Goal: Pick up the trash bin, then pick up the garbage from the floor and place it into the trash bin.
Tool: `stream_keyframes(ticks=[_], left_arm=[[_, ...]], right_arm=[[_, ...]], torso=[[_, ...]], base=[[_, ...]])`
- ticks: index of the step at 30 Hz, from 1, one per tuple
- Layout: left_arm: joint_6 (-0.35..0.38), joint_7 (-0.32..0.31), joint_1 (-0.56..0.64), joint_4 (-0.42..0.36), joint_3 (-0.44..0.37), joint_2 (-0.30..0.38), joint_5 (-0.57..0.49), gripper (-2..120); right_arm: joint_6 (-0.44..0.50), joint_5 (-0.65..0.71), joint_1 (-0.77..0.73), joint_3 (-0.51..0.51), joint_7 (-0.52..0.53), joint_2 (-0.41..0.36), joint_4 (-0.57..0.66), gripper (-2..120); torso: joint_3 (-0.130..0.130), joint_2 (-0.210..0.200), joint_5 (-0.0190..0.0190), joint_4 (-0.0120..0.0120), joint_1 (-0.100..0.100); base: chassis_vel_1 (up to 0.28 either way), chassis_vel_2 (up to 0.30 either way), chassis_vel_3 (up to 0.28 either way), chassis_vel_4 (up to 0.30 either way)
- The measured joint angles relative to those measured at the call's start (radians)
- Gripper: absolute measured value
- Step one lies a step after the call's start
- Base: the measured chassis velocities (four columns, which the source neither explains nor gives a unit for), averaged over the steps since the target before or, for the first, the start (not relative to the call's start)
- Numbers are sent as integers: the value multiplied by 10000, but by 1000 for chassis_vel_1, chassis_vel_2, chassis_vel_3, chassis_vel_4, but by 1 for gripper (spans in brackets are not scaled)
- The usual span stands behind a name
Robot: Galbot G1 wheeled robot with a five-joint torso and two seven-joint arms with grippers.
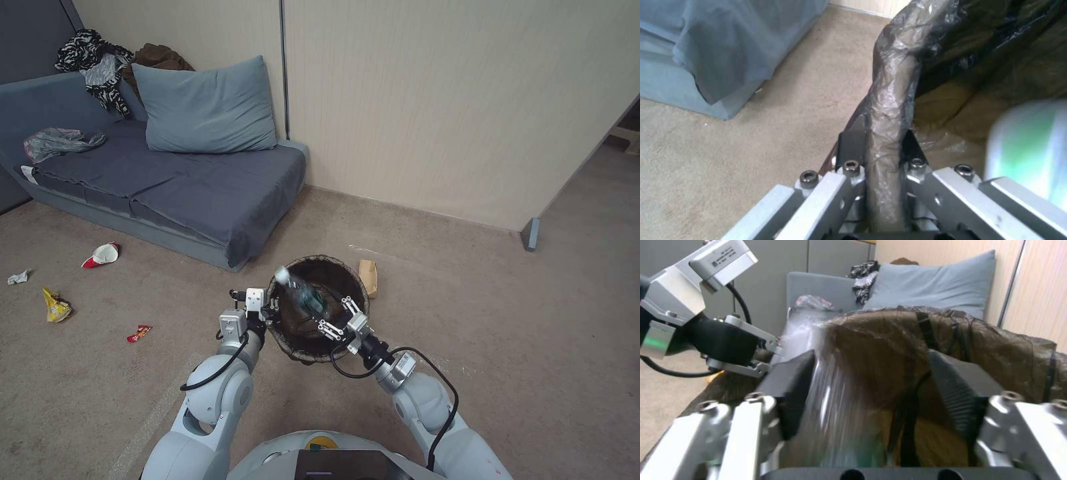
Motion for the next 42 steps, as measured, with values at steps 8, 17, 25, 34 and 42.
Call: stream_keyframes(ticks=[8,17,25,34,42], left_arm=[[19,-27,-37,4,-68,-6,-59,3],[45,-57,-61,44,-99,-10,-77,3],[53,-77,-71,106,-158,-19,-81,3],[4,-76,-40,106,-351,-23,110,3],[-8,-76,-27,75,-389,-16,143,3]], right_arm=[[-17,-39,13,59,35,20,87,98],[93,-75,-144,328,-63,-47,564,100],[521,21,-439,1254,-64,165,1794,100],[330,-437,-1538,2668,4541,1407,2661,100],[862,-553,-1860,2863,4855,1664,1875,100]], torso=[[0,0,1,2,0],[0,0,1,1,0],[0,0,1,1,0],[0,0,2,0,0],[0,0,3,1,0]], base=[[0,0,0,0],[0,0,0,0],[0,0,0,0],[0,0,0,0],[0,0,0,0]])
